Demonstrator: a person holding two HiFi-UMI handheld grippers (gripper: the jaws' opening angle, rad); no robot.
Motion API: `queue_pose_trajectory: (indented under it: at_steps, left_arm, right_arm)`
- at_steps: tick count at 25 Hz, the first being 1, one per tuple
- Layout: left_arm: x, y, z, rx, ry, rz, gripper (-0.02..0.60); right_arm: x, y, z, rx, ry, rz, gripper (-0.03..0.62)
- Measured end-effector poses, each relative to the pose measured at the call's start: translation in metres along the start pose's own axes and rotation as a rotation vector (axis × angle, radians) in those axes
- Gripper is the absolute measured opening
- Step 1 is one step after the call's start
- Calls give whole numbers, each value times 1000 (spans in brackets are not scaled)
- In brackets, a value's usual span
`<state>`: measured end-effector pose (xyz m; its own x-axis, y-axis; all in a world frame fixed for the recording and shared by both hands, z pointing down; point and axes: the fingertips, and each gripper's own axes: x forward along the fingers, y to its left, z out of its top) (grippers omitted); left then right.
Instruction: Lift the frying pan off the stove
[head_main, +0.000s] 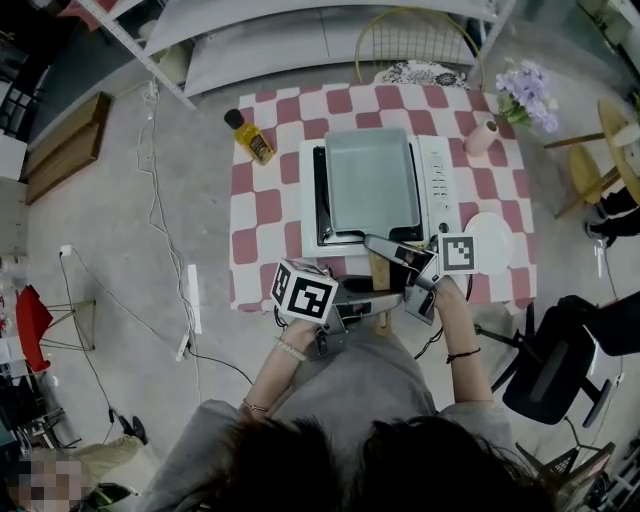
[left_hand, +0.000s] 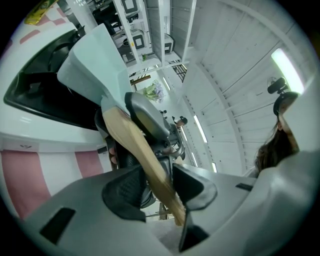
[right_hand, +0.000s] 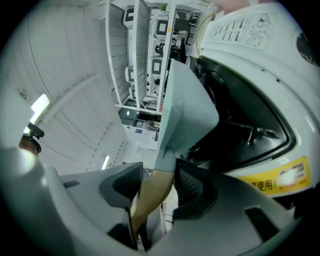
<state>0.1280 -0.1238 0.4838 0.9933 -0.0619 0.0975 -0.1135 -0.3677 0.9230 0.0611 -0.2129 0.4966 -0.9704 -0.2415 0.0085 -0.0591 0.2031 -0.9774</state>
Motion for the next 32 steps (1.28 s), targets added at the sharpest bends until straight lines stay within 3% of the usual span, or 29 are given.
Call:
queue_pose_trajectory:
  at_steps: [15,32]
  left_arm:
    - [1,0,-3,42,-1,37,181]
    - [-6,-15,1,130,-15,60,181]
  right_arm:
    - [-1,0,-1,-16,-36,38,202]
    - [2,30,1,-70,-66,84,201]
